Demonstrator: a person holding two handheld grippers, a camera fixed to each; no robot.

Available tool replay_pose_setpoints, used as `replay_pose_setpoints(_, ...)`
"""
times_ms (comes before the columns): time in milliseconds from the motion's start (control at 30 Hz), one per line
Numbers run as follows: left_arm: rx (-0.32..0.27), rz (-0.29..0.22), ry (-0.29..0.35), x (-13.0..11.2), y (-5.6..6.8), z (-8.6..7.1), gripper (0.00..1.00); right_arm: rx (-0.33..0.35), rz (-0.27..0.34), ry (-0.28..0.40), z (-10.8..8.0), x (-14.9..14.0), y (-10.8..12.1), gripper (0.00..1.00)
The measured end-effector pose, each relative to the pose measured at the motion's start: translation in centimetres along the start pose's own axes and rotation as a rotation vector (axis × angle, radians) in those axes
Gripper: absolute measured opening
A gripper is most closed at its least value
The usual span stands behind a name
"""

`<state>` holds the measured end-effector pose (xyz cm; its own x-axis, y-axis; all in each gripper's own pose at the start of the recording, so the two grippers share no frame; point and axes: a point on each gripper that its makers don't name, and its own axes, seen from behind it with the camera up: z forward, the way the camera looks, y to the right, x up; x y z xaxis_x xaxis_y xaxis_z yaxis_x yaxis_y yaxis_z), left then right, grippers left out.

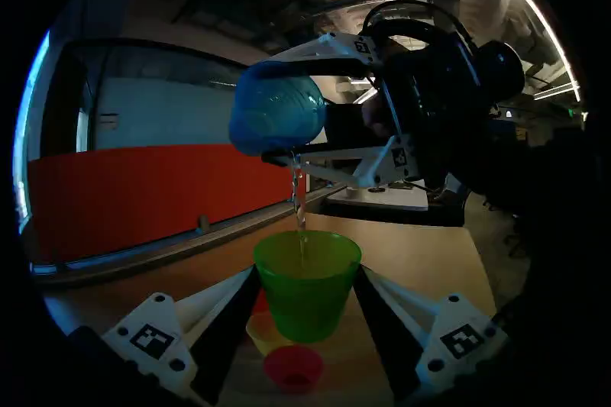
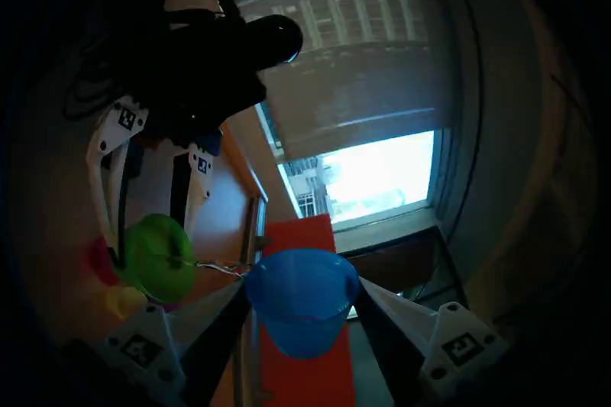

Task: Pour water

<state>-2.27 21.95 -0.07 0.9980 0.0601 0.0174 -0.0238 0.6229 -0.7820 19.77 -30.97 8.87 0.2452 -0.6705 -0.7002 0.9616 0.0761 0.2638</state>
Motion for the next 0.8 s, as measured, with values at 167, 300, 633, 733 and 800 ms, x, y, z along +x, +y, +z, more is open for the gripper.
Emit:
replay_pose_setpoints(167, -0.001, 0.001, 0.0, -0.01, 0.07, 0.15, 0.85, -0.007, -0.013, -0.001, -0.03, -0.06, 0.27, 0.91)
replay_pose_setpoints(300, -0.002, 0.002, 0.0, 0.02, 0.14, 0.22, 0.85, -0.013, -0.027, -0.002, 0.0, -0.08, 0.44, 0.91)
replay_pose_setpoints(633, 0.001, 0.002, 0.003, 0.09, 0.05, 0.17, 0.85, -0.019, -0.062, -0.001, -0.01, 0.18, 0.55, 0.91)
replay_pose_setpoints(733, 0.001, 0.003, 0.003, 0.12, 0.03, 0.16, 0.85, -0.021, -0.072, -0.001, -0.05, 0.23, 0.58, 0.91)
replay_pose_setpoints(800, 0.001, 0.004, 0.003, 0.15, 0.03, 0.18, 0.85, -0.023, -0.08, 0.0, -0.07, 0.29, 0.64, 0.91)
